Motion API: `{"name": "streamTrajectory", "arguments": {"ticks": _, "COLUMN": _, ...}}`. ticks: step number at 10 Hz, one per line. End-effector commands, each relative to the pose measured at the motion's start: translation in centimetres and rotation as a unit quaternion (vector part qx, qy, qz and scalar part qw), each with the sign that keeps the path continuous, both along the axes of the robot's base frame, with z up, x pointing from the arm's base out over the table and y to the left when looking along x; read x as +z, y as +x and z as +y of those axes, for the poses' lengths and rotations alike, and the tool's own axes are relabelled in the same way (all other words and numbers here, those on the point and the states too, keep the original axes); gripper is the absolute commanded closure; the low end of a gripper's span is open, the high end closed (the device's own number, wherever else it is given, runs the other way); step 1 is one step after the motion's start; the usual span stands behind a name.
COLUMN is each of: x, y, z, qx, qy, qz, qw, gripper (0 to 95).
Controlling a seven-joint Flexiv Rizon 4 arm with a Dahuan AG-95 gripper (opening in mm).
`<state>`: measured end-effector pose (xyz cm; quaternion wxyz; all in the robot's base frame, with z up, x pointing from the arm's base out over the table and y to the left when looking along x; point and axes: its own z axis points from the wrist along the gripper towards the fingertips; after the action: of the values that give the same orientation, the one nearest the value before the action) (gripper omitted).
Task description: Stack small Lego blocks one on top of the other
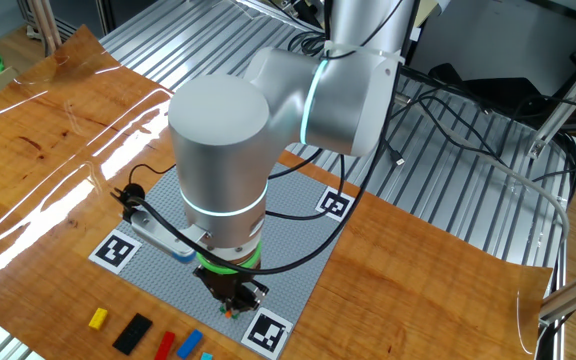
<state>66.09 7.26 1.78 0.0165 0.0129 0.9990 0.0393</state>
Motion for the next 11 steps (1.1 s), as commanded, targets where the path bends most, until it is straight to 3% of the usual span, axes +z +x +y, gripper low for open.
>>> {"name": "streamTrajectory", "arguments": {"ticks": 1, "x": -0.02, "y": -0.07, "z": -0.02, "qx": 0.001, "qy": -0.001, "qz": -0.001, "qw": 1.0, "gripper": 95.0}}
{"name": "streamTrajectory", "arguments": {"ticks": 11, "x": -0.36, "y": -0.5, "z": 0.06, "qx": 0.009, "qy": 0.011, "qz": -0.002, "qw": 0.9999, "gripper": 95.0}}
